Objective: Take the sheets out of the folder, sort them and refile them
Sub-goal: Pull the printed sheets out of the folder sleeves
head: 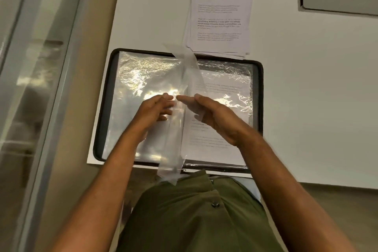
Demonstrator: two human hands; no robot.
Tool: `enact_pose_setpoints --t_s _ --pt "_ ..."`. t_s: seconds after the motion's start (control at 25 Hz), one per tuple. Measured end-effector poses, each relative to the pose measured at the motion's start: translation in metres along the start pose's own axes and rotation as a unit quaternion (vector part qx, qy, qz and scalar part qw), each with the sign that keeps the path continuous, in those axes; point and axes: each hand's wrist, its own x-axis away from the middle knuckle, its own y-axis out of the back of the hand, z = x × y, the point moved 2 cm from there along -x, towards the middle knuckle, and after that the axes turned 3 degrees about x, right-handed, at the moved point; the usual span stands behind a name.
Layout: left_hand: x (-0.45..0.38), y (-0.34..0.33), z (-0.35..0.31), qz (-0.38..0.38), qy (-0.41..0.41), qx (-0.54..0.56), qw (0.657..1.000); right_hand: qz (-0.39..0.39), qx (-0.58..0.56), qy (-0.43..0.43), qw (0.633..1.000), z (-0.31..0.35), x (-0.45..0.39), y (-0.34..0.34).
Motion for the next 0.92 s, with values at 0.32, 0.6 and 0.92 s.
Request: enact_pose_setpoints --t_s 0.32,0.6,0.92 --pt "0.005 0.068 0.022 -0.017 0.074 0.113 0.991 0.063 0.332 0.001 0.941 -0.022 -0.032 -0.063" --pt "0.016 0.099 0.036 -0.06 0.112 0.075 0.989 0.067 0.518 0.054 0.851 -0.062 -0.044 -0.07" --pt "0.003 0.098 0.052 -0.243 0.055 -0.044 0.967 0.006 0.394 0.082 0.916 -0.068 -0.042 -0.049"
